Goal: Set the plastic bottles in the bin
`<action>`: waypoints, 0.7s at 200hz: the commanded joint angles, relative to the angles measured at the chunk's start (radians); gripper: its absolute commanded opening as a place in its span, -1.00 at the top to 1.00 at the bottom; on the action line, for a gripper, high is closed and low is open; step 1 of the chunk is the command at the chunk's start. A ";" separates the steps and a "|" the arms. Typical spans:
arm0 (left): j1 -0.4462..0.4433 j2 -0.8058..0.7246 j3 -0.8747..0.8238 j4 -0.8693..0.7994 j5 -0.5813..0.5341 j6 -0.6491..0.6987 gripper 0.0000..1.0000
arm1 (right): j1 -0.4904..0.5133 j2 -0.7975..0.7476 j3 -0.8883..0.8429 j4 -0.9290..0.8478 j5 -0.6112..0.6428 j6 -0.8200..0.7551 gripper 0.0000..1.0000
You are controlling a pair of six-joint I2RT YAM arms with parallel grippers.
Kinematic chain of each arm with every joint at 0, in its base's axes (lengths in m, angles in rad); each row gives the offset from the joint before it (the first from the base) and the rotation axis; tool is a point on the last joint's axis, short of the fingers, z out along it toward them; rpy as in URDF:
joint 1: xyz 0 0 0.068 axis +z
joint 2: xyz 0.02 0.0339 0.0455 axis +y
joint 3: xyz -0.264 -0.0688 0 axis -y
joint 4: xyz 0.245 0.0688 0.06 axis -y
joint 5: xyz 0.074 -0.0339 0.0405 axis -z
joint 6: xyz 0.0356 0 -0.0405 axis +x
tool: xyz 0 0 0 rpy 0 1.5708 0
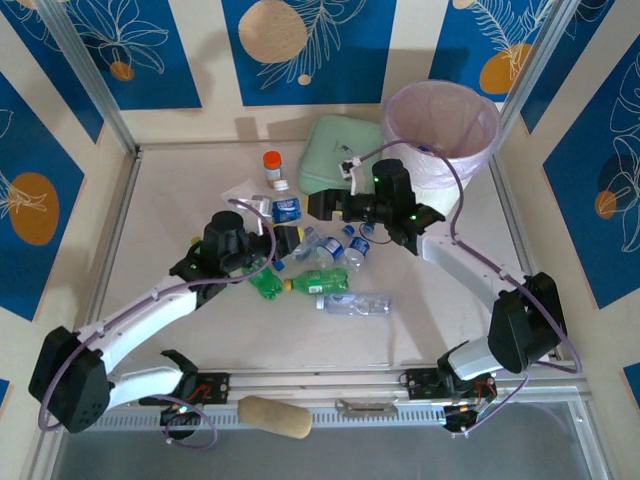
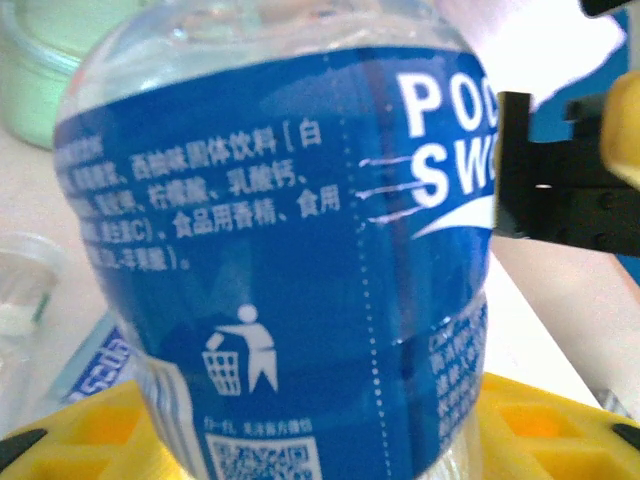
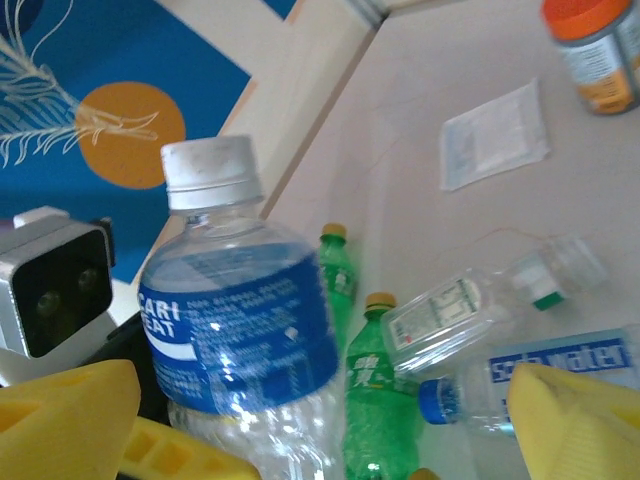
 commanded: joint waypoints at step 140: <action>-0.005 0.039 0.021 0.100 0.156 0.026 0.01 | 0.074 0.145 0.124 0.027 -0.091 0.031 -0.48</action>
